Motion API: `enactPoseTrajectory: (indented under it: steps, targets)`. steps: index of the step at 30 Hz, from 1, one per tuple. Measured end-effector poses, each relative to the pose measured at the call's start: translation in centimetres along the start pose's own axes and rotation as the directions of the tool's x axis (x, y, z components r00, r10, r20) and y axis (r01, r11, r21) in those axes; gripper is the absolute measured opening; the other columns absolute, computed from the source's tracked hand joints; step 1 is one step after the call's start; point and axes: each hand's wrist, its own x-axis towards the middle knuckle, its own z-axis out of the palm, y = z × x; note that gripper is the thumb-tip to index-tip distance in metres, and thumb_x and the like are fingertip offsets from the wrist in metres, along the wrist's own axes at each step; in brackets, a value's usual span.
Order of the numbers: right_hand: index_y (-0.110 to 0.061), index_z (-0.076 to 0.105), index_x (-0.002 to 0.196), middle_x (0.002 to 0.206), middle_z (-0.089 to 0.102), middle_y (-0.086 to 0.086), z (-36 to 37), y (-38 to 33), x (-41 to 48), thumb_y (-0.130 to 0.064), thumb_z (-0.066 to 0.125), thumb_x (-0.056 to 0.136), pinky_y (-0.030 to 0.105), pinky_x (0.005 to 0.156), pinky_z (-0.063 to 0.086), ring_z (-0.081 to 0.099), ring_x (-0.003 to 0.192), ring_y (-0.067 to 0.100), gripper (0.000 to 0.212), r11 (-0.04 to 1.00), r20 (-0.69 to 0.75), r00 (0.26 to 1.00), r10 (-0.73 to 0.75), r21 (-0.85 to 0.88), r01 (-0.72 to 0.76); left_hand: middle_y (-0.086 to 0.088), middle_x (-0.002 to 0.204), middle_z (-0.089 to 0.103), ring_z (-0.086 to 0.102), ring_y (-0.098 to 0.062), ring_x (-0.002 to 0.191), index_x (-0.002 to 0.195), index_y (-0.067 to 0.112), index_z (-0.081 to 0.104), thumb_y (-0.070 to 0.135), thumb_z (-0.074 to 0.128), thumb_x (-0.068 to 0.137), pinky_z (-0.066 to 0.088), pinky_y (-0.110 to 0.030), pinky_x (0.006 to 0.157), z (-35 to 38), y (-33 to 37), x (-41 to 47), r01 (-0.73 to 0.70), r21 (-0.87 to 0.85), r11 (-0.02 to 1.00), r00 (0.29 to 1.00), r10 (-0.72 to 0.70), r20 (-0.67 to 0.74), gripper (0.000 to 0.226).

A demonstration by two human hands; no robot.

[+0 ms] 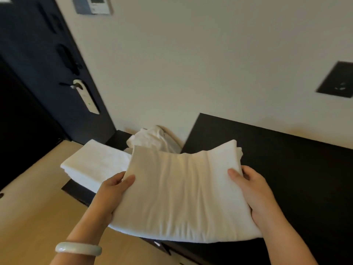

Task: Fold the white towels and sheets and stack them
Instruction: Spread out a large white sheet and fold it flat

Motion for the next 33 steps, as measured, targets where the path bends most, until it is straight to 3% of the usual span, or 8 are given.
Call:
enactPoseTrajectory:
  steps: [5, 9, 12, 16, 20, 25, 29, 33]
  targets:
    - [-0.034, 0.063, 0.095, 0.087, 0.073, -0.003, 12.1, -1.2, -2.5, -0.037, 0.066, 0.089, 0.04, 0.067, 0.052, 0.071, 0.083, 0.022, 0.007, 0.998, 0.103, 0.995, 0.016, -0.058, -0.01, -0.005, 0.093, 0.077, 0.074, -0.029, 0.083, 0.1, 0.031, 0.076, 0.031, 0.066, 0.093, 0.057, -0.051, 0.083, -12.5, -2.2, 2.1, 0.017, -0.071, 0.997, 0.998, -0.021, -0.055, 0.012]
    - [-0.025, 0.066, 0.104, 0.096, 0.074, 0.002, 20.6, -0.9, -2.8, -0.031, 0.067, 0.091, 0.044, 0.078, 0.053, 0.07, 0.091, 0.025, 0.015, 0.994, 0.208, 0.975, 0.072, -0.099, -0.053, -0.003, 0.089, 0.077, 0.074, -0.026, 0.078, 0.1, 0.029, 0.075, 0.027, 0.066, 0.094, 0.059, -0.048, 0.079, -19.5, -4.1, 4.5, 0.022, -0.068, 0.997, 0.993, -0.029, -0.112, 0.012]
    - [-0.022, 0.064, 0.108, 0.101, 0.07, 0.004, 25.5, -0.3, -2.0, -0.028, 0.066, 0.093, 0.036, 0.073, 0.049, 0.066, 0.093, 0.022, 0.016, 0.987, 0.253, 0.963, 0.091, -0.149, -0.055, 0.0, 0.087, 0.077, 0.074, -0.023, 0.077, 0.094, 0.035, 0.077, 0.028, 0.067, 0.093, 0.058, -0.048, 0.082, -22.7, -5.1, 6.9, 0.036, -0.042, 0.998, 0.988, -0.042, -0.147, 0.012]
    - [-0.016, 0.064, 0.11, 0.094, 0.071, 0.007, 30.3, 1.5, 1.0, -0.015, 0.065, 0.093, 0.034, 0.073, 0.05, 0.067, 0.087, 0.022, 0.017, 0.983, 0.279, 0.958, 0.07, -0.181, -0.019, 0.004, 0.085, 0.077, 0.074, -0.021, 0.079, 0.085, 0.046, 0.075, 0.03, 0.067, 0.092, 0.058, -0.046, 0.082, -25.3, -5.6, 10.6, 0.041, 0.028, 0.999, 0.983, -0.036, -0.179, 0.019]
    - [-0.014, 0.061, 0.116, 0.095, 0.068, 0.013, 34.7, 3.2, 3.2, -0.012, 0.066, 0.092, 0.046, 0.09, 0.051, 0.065, 0.091, 0.028, 0.024, 0.975, 0.311, 0.94, 0.138, -0.212, -0.073, 0.01, 0.081, 0.076, 0.073, -0.015, 0.077, 0.086, 0.045, 0.074, 0.031, 0.068, 0.09, 0.058, -0.043, 0.083, -27.5, -5.3, 14.4, 0.077, 0.116, 0.99, 0.973, -0.049, -0.225, 0.016]
    - [-0.014, 0.062, 0.118, 0.093, 0.07, 0.013, 39.6, 4.6, 5.7, -0.012, 0.066, 0.092, 0.044, 0.085, 0.052, 0.066, 0.089, 0.029, 0.026, 0.972, 0.272, 0.944, 0.19, -0.191, -0.14, 0.005, 0.081, 0.076, 0.073, -0.019, 0.077, 0.084, 0.044, 0.074, 0.03, 0.069, 0.09, 0.058, -0.04, 0.082, -31.3, -4.2, 21.9, 0.105, 0.219, 0.97, 0.987, -0.074, -0.144, 0.016]
    - [-0.012, 0.059, 0.116, 0.09, 0.068, 0.006, 43.6, 4.2, 7.5, -0.004, 0.061, 0.094, 0.033, 0.064, 0.047, 0.063, 0.081, 0.019, 0.023, 0.967, 0.183, 0.951, 0.251, -0.011, -0.253, 0.001, 0.084, 0.077, 0.074, -0.022, 0.076, 0.092, 0.035, 0.075, 0.028, 0.07, 0.09, 0.059, -0.041, 0.081, -33.6, -2.5, 29.6, 0.07, 0.262, 0.963, 0.997, -0.06, -0.048, 0.009]
    - [-0.006, 0.062, 0.118, 0.104, 0.07, 0.012, 46.5, 3.3, 9.5, -0.006, 0.059, 0.095, 0.034, 0.071, 0.05, 0.066, 0.092, 0.025, 0.022, 0.948, 0.073, 0.959, 0.273, 0.151, -0.281, 0.002, 0.087, 0.077, 0.074, -0.023, 0.079, 0.096, 0.033, 0.074, 0.031, 0.069, 0.09, 0.059, -0.039, 0.078, -34.9, 0.1, 36.8, 0.035, 0.289, 0.957, 0.993, -0.066, 0.097, 0.008]
